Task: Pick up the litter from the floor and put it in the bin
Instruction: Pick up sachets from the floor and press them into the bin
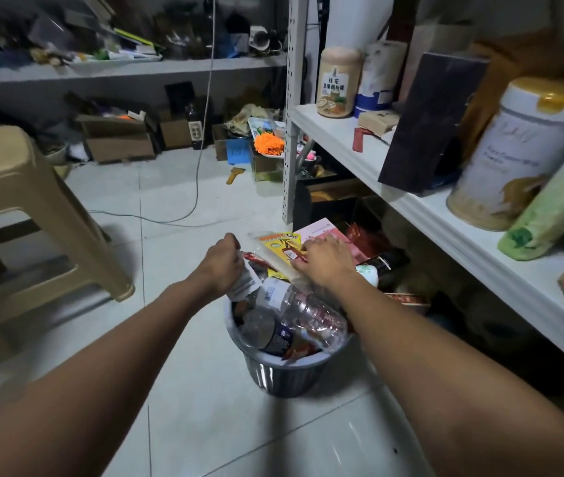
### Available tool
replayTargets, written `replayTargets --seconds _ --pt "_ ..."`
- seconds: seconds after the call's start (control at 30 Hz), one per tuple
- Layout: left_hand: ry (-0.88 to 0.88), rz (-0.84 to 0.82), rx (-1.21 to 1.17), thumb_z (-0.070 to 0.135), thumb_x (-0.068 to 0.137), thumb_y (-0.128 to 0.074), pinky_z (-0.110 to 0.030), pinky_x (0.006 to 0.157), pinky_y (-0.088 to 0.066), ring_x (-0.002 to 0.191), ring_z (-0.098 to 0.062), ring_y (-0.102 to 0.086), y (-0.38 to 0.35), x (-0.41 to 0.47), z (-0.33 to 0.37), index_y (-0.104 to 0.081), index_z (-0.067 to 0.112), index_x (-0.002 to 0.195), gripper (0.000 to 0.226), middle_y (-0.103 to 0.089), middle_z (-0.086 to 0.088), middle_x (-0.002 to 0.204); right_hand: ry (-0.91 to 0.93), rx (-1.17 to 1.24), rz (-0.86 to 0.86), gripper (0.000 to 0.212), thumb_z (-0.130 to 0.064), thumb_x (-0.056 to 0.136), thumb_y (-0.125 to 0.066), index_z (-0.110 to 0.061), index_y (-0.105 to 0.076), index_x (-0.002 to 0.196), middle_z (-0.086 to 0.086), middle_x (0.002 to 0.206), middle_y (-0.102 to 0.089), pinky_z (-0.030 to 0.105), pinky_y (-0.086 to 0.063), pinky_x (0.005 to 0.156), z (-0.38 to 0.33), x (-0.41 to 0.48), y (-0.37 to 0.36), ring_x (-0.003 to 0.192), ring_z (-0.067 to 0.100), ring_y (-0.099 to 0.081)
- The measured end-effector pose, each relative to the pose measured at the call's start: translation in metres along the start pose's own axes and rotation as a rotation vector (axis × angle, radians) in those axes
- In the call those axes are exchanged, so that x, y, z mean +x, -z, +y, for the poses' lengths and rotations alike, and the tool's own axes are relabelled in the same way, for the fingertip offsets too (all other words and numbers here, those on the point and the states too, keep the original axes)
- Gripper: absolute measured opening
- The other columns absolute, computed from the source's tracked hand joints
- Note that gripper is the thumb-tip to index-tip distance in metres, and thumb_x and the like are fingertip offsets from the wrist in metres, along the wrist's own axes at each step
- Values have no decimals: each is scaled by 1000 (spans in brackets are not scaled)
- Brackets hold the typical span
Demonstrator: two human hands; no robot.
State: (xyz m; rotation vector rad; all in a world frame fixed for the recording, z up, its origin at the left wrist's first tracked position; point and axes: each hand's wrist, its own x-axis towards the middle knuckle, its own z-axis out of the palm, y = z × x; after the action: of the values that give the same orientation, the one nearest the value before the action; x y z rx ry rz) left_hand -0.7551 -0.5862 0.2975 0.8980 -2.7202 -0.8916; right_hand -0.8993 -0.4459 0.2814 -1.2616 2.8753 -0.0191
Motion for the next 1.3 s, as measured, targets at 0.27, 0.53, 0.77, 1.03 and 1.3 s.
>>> replayTargets --seconds 0.27,0.53,0.77,1.03,1.3 --pt "-2 -67 -56 -2 89 -37 -39 78 -39 97 -34 -49 -13 3 24 -40 3 105 17 -52 -26 113 6 24 77 48 -48 96 -40 -14 -56 125 11 124 -59 40 -36 96 3 0 3 117 28 -50" --pt "-76 -125 -74 7 98 -37 -26 66 -30 88 -21 -42 -25 1 44 -42 0 121 24 -53 -19 106 -4 61 71 47 -45 97 -38 -20 -50 134 8 132 -52 40 -32 99 15 -3 7 124 26 -43" --pt "-50 -144 -69 12 96 -47 -26 55 -36 81 -22 -47 -30 17 48 -47 9 111 15 -56 -17 104 -23 73 82 44 -40 99 -37 -19 -47 136 7 135 -51 39 -32 102 32 -7 5 123 24 -46" --pt "39 -34 182 24 94 -54 -39 95 -30 119 -30 -43 -41 27 22 -48 15 119 27 -62 -9 120 -59 8 87 43 -35 100 -34 -18 -44 139 6 134 -51 38 -33 99 58 -11 6 121 23 -46" --pt "19 23 136 28 89 -62 -38 93 -30 119 -30 -40 -38 25 4 -52 17 119 33 -59 -7 119 -34 -9 103 41 -36 101 -34 -20 -46 137 4 133 -51 37 -35 97 58 -14 3 119 21 -47"
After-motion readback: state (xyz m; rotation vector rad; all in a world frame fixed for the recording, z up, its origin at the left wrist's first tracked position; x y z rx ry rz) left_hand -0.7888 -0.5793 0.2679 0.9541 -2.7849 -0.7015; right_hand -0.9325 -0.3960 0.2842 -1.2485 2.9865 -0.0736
